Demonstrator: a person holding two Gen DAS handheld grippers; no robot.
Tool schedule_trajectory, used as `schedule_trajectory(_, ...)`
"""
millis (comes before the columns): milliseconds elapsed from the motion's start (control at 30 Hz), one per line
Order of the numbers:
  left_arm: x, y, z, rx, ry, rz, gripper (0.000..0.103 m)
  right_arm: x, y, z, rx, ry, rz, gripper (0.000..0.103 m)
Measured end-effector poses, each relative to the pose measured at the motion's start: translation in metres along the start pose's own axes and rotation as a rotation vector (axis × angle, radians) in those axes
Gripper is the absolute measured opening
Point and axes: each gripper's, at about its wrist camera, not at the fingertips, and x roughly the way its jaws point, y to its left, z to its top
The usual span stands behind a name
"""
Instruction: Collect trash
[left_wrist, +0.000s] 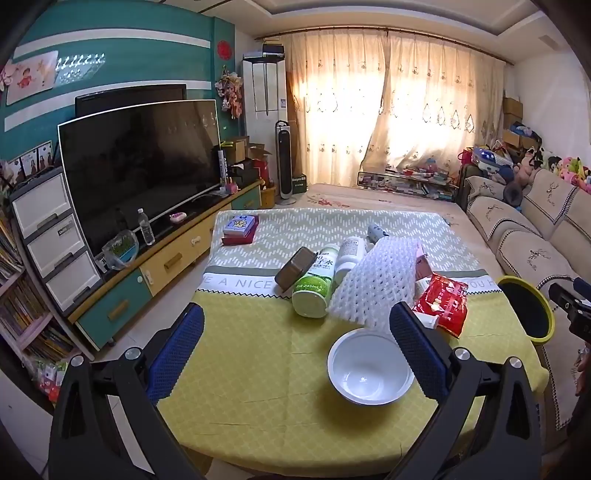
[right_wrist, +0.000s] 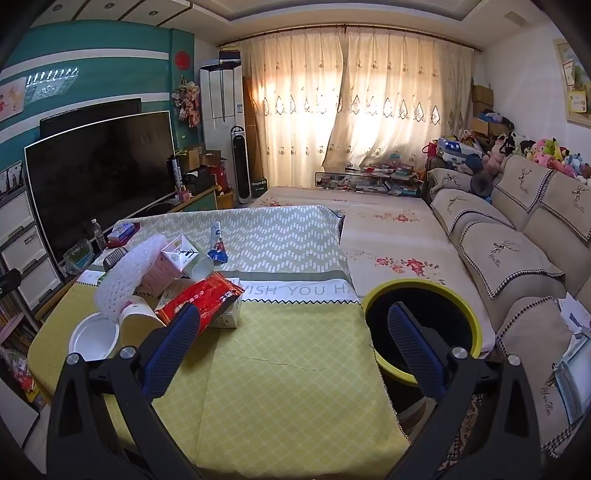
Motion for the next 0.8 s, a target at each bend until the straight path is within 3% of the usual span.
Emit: schedule_trajectory(800,0.002,-0.006,0.001,0.021,0.016,-0.023,0.099,0.007,-0.001,-0.003,0.008,0.015,0.000,0.097)
